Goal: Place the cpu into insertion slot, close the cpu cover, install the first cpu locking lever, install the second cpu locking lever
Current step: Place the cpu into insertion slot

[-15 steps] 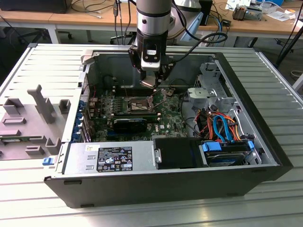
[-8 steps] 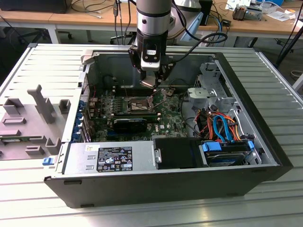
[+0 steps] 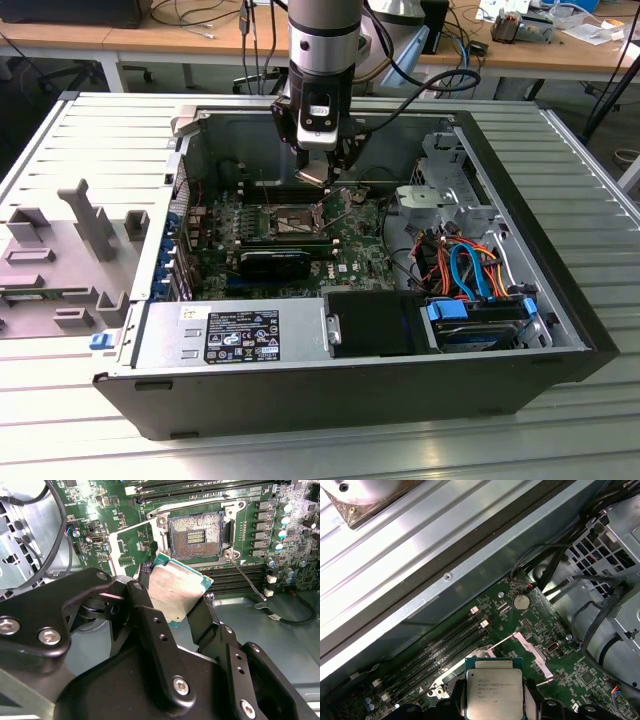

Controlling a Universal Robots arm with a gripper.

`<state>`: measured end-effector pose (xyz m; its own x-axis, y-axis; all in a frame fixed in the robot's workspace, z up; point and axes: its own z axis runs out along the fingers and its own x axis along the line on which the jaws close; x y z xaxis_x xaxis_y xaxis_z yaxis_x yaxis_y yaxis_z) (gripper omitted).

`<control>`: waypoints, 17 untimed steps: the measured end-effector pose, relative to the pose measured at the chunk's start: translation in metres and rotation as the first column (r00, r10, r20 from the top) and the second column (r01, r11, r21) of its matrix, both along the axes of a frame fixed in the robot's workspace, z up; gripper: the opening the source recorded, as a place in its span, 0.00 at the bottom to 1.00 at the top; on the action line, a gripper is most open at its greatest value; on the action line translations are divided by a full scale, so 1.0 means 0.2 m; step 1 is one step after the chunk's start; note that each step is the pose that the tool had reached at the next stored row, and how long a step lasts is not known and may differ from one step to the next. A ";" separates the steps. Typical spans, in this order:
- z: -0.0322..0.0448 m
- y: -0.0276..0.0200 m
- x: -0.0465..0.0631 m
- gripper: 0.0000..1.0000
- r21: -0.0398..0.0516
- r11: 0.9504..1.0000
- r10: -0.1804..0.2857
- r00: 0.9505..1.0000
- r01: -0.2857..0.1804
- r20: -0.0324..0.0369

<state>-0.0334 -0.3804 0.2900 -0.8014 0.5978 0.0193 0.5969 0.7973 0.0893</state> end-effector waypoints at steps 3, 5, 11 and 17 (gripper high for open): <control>0.000 0.000 0.00 0.55 0.000 1.000 -0.002 1.000 0.002 0.000; 0.000 0.000 0.00 0.55 0.000 1.000 -0.003 1.000 0.003 0.000; 0.000 0.000 0.00 0.55 0.000 1.000 -0.006 1.000 0.006 0.000; -0.001 0.000 0.00 0.55 0.000 1.000 -0.010 1.000 0.010 0.000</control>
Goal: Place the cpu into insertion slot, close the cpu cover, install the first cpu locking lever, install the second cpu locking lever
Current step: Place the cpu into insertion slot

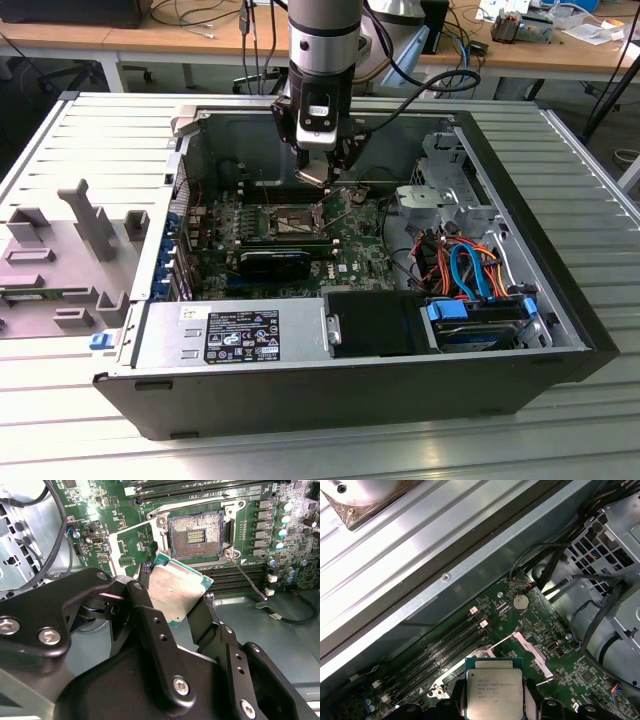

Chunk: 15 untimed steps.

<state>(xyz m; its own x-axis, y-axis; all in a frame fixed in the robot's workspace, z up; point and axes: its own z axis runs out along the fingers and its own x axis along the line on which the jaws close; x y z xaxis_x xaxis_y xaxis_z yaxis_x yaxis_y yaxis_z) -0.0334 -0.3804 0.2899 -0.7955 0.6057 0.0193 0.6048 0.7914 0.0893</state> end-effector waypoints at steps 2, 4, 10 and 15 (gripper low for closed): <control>0.000 0.000 0.00 0.55 0.000 1.000 -0.001 1.000 0.001 0.000; 0.000 0.000 0.00 0.55 0.000 1.000 -0.003 1.000 0.003 0.000; -0.001 0.000 0.00 0.55 0.000 1.000 -0.007 1.000 0.007 0.000; -0.001 0.000 0.00 0.55 0.000 1.000 -0.010 1.000 0.010 0.000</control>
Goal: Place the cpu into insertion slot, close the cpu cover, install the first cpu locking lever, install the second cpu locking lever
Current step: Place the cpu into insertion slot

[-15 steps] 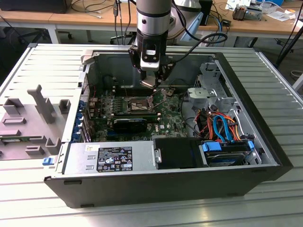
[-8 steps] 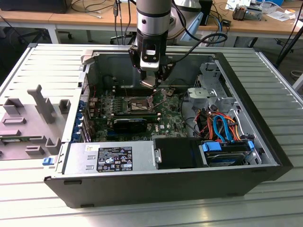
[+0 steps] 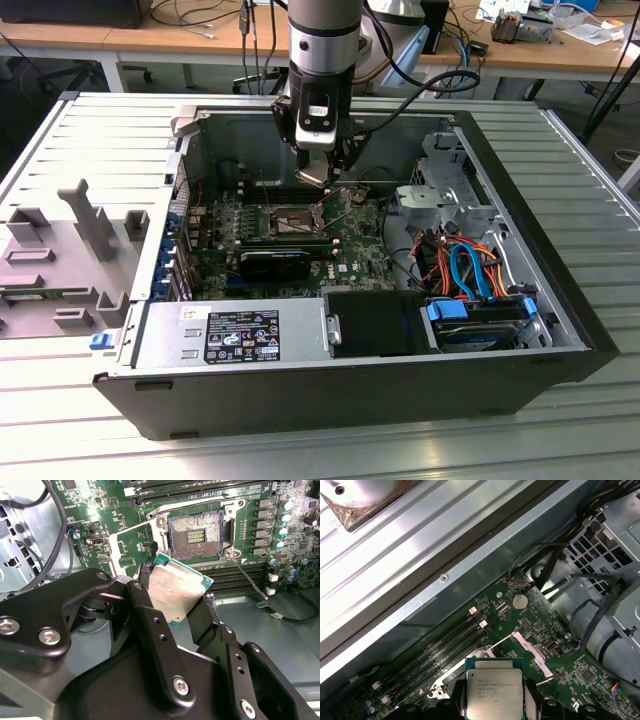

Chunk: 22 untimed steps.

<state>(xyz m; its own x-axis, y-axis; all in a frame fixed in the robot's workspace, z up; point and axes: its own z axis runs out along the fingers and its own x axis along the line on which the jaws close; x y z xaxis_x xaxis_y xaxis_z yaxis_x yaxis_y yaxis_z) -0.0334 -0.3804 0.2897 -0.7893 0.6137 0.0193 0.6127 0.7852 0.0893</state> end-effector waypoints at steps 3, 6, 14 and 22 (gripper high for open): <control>0.000 0.000 0.00 0.55 0.000 1.000 -0.002 1.000 0.002 0.000; 0.000 0.000 0.00 0.55 0.000 1.000 -0.004 1.000 0.004 0.000; -0.001 0.000 0.00 0.55 0.000 1.000 -0.009 1.000 0.009 0.000; -0.001 0.000 0.00 0.55 0.000 1.000 -0.014 1.000 0.014 0.000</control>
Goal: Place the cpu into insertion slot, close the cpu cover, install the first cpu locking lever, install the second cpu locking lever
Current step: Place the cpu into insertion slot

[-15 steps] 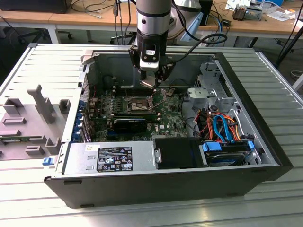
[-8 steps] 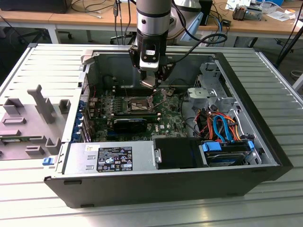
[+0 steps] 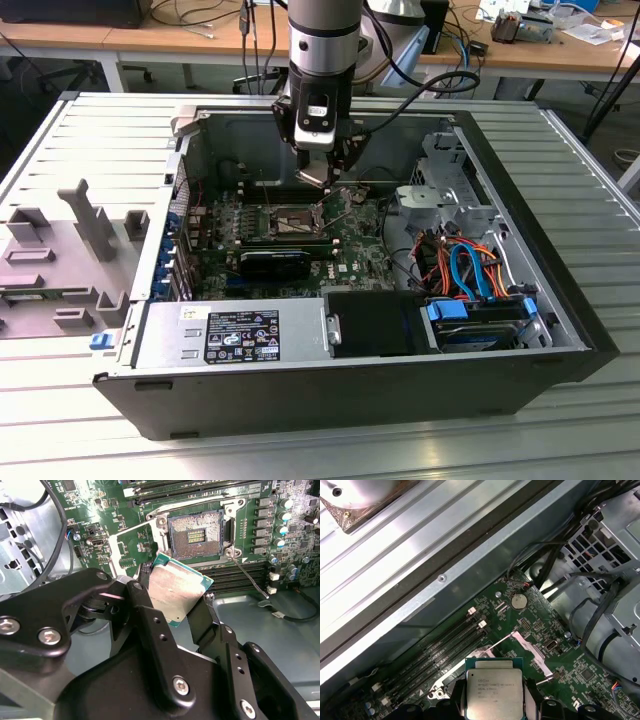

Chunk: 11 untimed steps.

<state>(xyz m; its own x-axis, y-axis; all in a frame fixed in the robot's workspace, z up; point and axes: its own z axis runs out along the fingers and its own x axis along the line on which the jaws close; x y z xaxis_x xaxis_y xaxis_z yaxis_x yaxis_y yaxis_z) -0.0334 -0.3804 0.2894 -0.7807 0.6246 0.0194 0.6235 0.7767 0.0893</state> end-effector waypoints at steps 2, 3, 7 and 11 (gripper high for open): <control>0.000 0.000 0.00 0.55 0.000 1.000 -0.002 1.000 0.002 0.000; 0.000 0.000 0.00 0.55 0.000 1.000 -0.003 1.000 0.003 0.000; -0.001 0.000 0.00 0.55 0.000 1.000 -0.005 1.000 0.005 0.000; -0.001 0.000 0.00 0.55 0.000 1.000 -0.008 1.000 0.008 0.000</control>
